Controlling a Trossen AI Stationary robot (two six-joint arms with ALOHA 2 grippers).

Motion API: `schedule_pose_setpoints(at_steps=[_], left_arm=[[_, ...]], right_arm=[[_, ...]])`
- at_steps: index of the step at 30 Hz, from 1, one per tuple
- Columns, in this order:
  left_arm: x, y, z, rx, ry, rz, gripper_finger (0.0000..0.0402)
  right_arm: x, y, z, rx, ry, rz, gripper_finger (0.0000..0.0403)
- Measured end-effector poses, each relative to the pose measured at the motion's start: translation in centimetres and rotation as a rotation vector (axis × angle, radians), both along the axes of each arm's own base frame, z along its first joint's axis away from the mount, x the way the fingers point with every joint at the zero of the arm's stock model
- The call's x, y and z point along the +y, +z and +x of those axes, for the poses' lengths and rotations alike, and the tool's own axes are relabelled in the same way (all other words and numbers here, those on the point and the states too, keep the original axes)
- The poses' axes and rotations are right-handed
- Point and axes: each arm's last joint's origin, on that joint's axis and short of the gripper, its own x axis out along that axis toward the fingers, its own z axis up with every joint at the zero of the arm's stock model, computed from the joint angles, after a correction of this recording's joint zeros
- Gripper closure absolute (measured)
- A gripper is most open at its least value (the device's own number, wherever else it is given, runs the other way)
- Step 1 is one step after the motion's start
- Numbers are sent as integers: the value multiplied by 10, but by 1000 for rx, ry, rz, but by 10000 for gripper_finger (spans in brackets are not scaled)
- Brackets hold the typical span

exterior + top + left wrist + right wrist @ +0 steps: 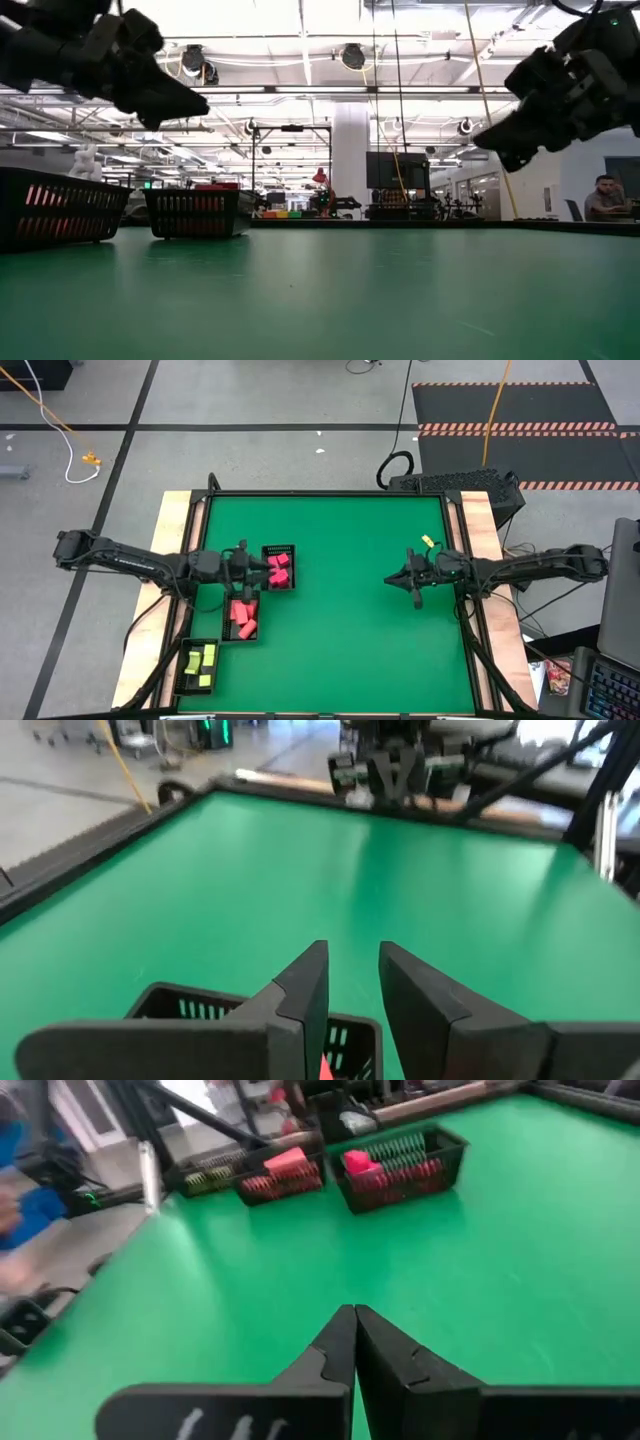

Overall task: Sort & place blocks by color
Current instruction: Return to Home Position

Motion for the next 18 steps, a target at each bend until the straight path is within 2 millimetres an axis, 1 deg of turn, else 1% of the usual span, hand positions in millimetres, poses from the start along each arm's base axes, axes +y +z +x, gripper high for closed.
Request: schedule_pose_setpoints(at_steps=[2, 5, 9, 18], left_arm=[[1, -6, -9, -47, 5, -15, 309], [2, -18, -24, -101, 8, -40, 309], [2, -31, -38, -130, 8, -73, 309], [-2, -27, -48, -142, -14, -61, 309]], right_arm=[[1, 7, -2, -65, 23, -14, 402], [1, 13, -5, -110, 32, -35, 402], [1, 14, -8, -118, 33, -53, 402], [1, 13, -13, -99, 31, -57, 403]])
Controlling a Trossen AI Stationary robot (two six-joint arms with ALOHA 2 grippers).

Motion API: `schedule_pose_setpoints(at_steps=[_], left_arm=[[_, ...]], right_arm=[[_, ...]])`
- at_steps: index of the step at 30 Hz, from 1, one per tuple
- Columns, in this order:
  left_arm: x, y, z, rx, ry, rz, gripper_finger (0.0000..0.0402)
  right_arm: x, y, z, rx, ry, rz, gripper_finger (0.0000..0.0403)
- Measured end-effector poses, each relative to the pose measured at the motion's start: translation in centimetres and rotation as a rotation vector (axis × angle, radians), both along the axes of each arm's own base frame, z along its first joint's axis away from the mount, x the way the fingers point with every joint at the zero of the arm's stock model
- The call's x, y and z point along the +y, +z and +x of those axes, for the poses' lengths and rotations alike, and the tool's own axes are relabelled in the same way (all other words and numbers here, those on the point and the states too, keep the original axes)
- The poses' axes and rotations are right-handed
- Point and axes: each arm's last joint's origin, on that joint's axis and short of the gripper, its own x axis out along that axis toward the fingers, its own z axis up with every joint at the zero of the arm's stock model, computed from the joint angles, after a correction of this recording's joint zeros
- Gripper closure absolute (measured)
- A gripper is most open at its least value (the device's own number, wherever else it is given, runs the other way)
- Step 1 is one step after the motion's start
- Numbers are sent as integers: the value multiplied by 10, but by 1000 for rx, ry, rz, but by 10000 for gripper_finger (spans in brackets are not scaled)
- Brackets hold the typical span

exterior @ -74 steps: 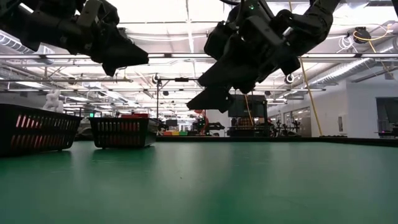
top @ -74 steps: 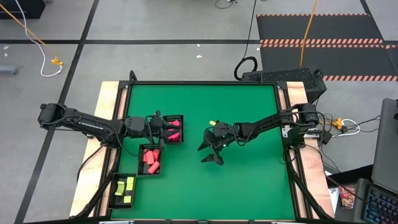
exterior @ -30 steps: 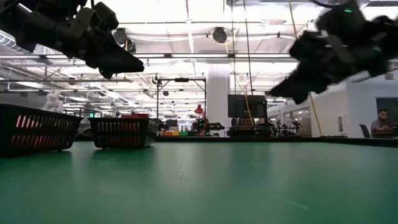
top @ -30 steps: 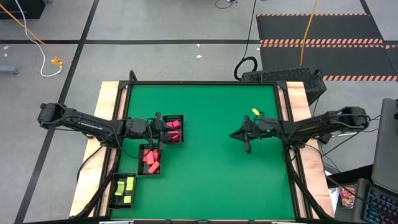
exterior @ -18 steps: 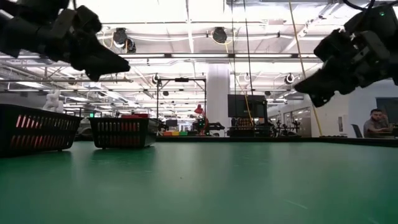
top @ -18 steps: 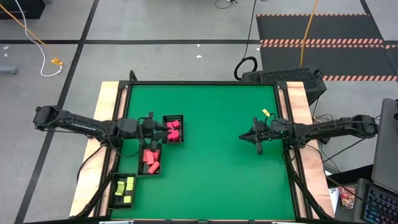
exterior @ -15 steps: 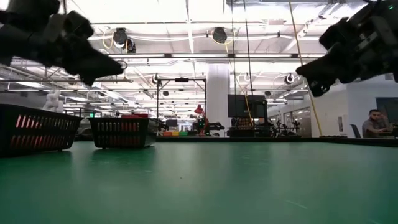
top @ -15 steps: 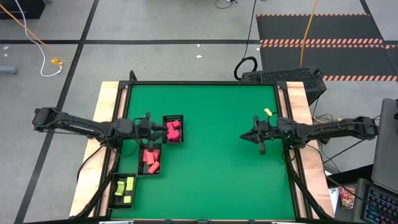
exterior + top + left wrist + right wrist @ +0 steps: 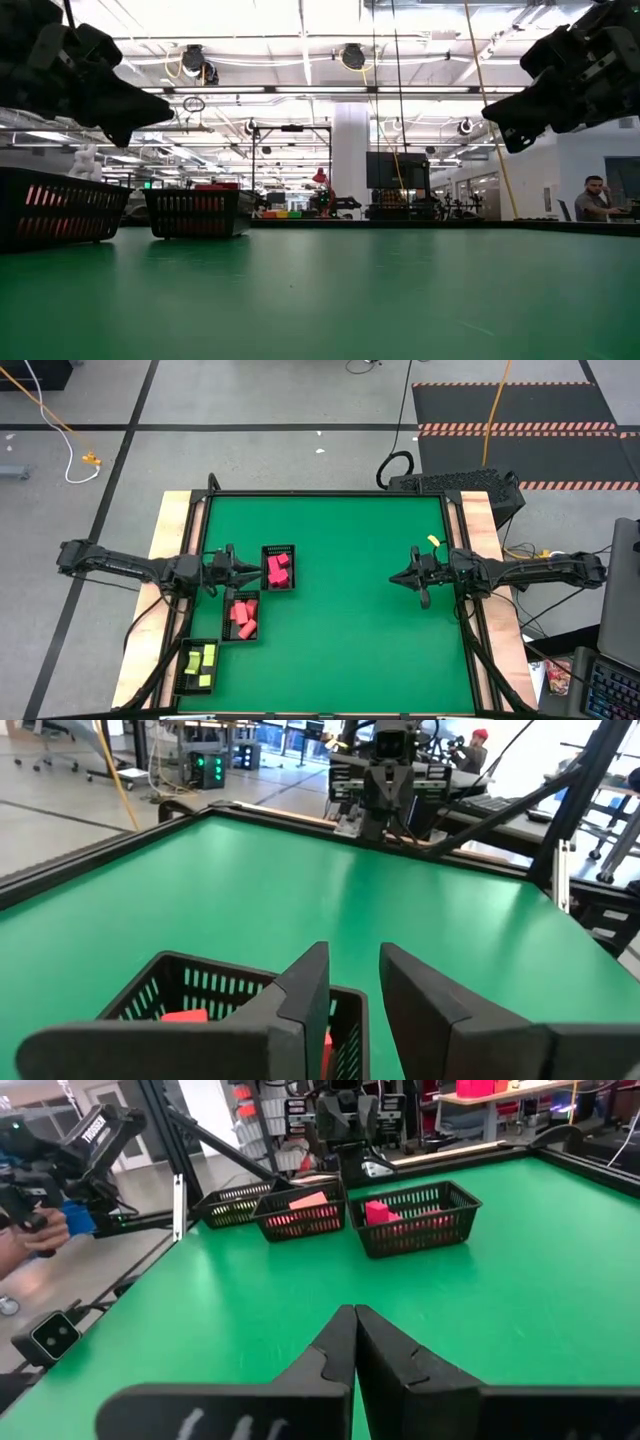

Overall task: Sort & place blocks by color
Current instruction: Return to Home Position

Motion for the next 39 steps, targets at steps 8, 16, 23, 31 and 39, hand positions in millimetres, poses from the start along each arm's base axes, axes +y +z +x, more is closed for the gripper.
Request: schedule_pose_setpoints(at_steps=[8, 16, 23, 31, 39], left_arm=[[-1, 0, -8, 11, 7, 25, 309], [-4, 3, -16, -27, -33, 58, 309], [-10, 15, -25, -164, -134, 180, 309], [-8, 17, -29, -201, -182, 268, 309], [1, 12, -27, -139, -175, 233, 309]], right_arm=[[0, -2, -4, 26, 1, -3, 403], [1, 0, -8, 4, 7, -29, 403], [1, 4, -12, -31, 10, -61, 403], [1, 5, -13, -45, 10, -74, 403], [1, 3, -13, -30, 9, -58, 403]])
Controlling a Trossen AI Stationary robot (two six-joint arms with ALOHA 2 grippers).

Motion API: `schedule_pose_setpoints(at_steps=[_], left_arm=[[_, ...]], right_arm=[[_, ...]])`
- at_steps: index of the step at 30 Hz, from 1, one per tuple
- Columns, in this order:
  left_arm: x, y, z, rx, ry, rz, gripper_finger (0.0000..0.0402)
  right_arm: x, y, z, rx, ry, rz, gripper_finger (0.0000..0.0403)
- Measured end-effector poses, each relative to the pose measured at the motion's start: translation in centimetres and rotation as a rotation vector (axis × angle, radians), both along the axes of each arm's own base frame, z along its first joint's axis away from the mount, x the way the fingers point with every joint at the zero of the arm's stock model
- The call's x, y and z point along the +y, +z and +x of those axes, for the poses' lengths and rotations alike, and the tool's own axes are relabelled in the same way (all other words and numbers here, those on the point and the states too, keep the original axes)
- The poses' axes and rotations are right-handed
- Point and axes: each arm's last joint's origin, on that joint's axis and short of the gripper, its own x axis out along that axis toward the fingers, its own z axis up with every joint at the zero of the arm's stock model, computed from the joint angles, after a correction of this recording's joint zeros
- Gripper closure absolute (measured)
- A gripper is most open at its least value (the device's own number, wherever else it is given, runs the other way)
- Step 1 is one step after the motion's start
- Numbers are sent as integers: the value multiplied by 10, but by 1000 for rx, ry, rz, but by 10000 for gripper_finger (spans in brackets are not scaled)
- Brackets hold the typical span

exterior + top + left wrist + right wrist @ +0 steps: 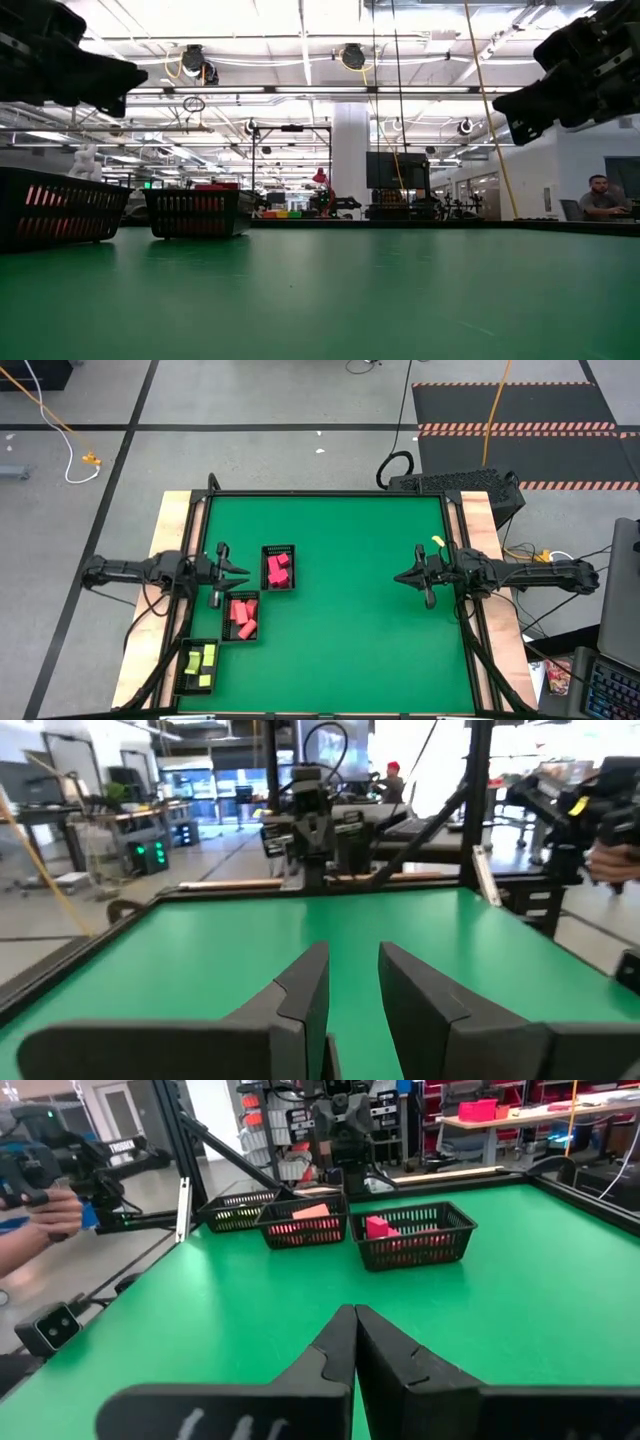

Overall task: Sort & place blocks by color
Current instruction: Return to Home Position

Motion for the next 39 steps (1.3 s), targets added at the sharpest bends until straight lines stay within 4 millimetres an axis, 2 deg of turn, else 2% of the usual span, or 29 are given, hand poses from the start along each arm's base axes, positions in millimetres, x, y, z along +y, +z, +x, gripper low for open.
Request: schedule_pose_setpoints(at_steps=[6, 39], left_arm=[[6, -3, 1, 33, 47, -88, 309], [7, -3, 1, 39, 64, -74, 309]], right_arm=[[0, -2, 0, 15, 3, -17, 403], [0, -1, 0, 13, 3, -16, 403]])
